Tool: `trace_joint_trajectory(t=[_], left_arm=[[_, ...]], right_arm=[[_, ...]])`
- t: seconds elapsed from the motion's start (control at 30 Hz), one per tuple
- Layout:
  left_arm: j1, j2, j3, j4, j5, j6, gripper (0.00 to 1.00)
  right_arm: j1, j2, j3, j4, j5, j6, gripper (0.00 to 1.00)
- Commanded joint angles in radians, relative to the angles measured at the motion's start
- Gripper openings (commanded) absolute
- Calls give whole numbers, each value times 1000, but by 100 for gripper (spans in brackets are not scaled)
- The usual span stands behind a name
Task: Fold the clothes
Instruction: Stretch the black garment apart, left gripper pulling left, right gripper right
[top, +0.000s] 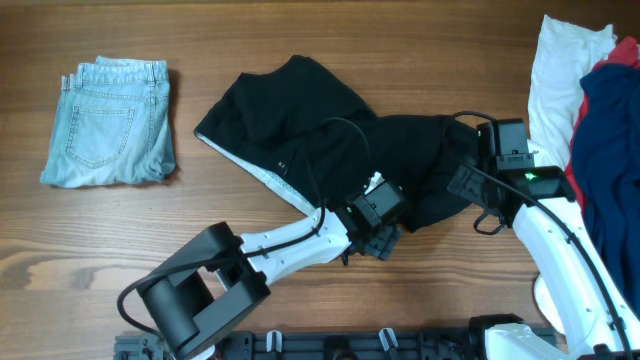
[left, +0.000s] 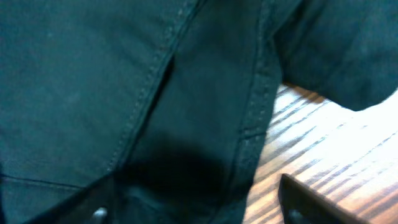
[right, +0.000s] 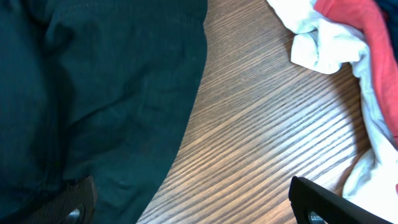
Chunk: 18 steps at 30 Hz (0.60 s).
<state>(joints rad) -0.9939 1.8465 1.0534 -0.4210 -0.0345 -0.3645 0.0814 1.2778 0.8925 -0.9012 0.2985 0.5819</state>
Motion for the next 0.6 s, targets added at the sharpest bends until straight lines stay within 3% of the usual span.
trace_joint_trajectory(t=[0.0,0.07,0.17,0.2,0.27,0.33,0.57], left_arm=[[-4,33,-6,-60,-23,21,58],[-4,33,-6,-112,-24,21,31],[-2,33,-6,-221,-43,12,9],[0,33,-6,-296,-111,-20,4],[23,32,-6,-448,-276,-105,4],[57,26,-6,-535,-349,-133,4],[240,8,-6,-542,-331,-172,4]], right_arm=[[-4,-15,4,-1,-20,-7,100],[-4,-15,4,-1,-20,-7,100],[-4,-15,4,-1,-20,-7,100],[-4,-15,4,-1,-20,-10,100],[-4,-14,4,-5,-32,-47,99],[-4,-14,1,-18,-85,-58,100],[-4,-6,-100,-71,-373,23,100]])
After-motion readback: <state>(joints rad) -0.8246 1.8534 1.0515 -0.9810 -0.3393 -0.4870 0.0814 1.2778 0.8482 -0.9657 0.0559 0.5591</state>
